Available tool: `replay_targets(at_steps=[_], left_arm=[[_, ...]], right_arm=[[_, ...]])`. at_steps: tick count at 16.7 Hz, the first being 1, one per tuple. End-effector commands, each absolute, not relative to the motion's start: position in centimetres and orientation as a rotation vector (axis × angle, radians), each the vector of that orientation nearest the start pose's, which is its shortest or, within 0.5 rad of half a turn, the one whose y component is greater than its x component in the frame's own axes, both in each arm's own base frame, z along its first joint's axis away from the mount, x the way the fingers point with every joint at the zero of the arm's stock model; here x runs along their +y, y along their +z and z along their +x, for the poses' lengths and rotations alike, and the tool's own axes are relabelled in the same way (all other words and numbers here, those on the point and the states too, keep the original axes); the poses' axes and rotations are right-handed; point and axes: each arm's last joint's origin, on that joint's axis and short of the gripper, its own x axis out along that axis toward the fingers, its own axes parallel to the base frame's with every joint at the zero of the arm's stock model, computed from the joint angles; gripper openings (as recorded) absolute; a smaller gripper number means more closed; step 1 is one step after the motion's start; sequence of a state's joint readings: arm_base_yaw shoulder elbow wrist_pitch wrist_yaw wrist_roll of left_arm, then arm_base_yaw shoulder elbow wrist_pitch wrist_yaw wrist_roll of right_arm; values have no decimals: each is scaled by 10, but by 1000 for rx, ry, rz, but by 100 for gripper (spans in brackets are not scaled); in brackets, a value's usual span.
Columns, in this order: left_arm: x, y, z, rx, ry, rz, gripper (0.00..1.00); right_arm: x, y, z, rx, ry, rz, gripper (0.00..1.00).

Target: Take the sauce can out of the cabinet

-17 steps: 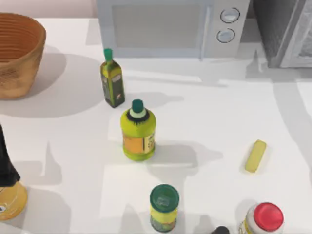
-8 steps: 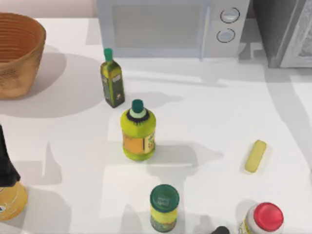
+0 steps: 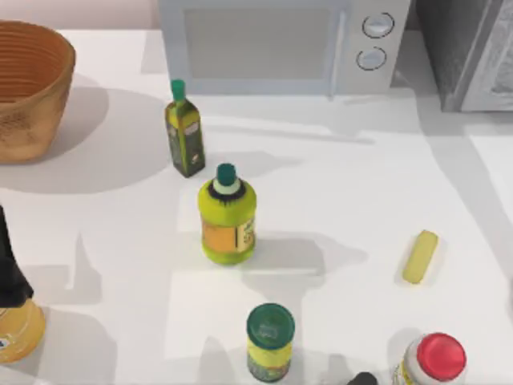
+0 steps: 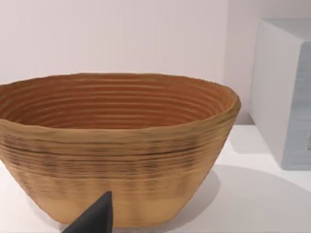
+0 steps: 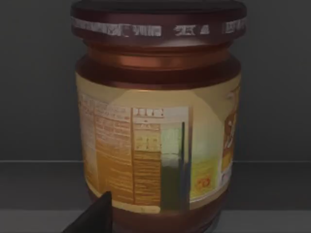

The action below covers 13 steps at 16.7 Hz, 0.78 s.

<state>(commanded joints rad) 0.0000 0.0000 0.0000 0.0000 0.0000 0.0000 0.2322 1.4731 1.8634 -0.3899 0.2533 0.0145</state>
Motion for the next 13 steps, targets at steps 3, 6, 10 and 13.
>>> replay_targets(at_steps=[3,6,10,13], left_arm=[[-1,160,106,0,0,0,100],[-1,160,106,0,0,0,100],[-1,160,106,0,0,0,100],[-1,160,106,0,0,0,100]], right_arm=[[87,508,322,-5,-10,-1,100],[97,507,334,-9,-10,0,100],[95,506,334,-5,-13,-1,100],[96,508,346,-9,-10,0,100]])
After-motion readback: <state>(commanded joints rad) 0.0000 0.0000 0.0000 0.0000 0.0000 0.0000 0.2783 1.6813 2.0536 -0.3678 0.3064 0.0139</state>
